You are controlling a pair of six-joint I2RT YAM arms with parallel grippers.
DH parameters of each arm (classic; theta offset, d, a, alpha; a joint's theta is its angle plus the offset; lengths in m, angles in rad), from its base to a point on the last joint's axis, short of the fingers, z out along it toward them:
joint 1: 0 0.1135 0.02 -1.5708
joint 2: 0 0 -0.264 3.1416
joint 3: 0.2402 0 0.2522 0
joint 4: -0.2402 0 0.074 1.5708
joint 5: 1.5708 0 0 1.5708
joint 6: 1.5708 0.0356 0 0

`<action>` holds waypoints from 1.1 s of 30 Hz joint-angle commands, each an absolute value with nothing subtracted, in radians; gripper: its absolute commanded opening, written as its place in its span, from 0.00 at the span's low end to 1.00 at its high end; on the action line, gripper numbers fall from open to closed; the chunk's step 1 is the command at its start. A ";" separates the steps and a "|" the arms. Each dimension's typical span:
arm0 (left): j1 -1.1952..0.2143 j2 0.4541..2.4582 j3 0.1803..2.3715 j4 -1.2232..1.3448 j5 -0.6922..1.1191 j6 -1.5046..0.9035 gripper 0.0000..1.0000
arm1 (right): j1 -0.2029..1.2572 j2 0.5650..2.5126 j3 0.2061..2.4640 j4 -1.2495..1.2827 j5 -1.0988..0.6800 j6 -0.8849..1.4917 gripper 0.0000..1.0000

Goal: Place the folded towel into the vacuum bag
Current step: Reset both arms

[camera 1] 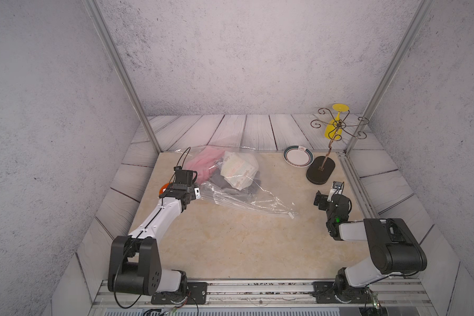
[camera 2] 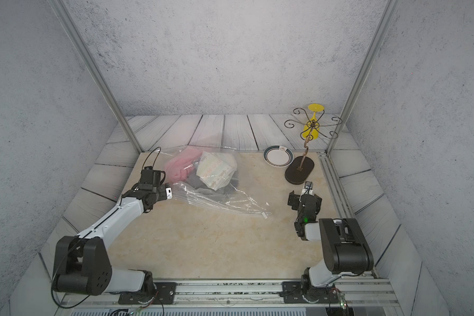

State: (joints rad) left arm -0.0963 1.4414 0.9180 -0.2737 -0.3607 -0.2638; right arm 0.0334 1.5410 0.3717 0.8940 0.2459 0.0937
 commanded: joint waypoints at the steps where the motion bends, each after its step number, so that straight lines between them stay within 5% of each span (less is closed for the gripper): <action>1: -0.084 1.521 0.891 -0.130 -0.418 -0.224 1.00 | 0.032 1.555 0.383 0.914 0.244 0.085 0.99; 9: -0.066 1.499 0.601 0.496 -0.453 -0.098 1.00 | 0.030 1.557 0.392 0.897 0.235 0.084 0.99; 15: -0.037 1.567 0.426 0.899 -0.182 -0.013 1.00 | 0.030 1.560 0.410 0.869 0.203 0.070 0.99; 18: -0.020 1.530 0.476 0.719 -0.145 -0.030 1.00 | 0.030 1.560 0.417 0.859 0.188 0.066 0.99; 33: -0.016 1.532 0.465 0.751 -0.144 -0.031 1.00 | 0.025 1.560 0.422 0.847 0.179 0.067 0.99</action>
State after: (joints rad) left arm -0.0196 1.5448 0.4503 0.7517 -0.1516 -0.0441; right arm 0.0288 1.5410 0.4046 0.8627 0.1879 0.0742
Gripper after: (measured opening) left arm 0.997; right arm 0.988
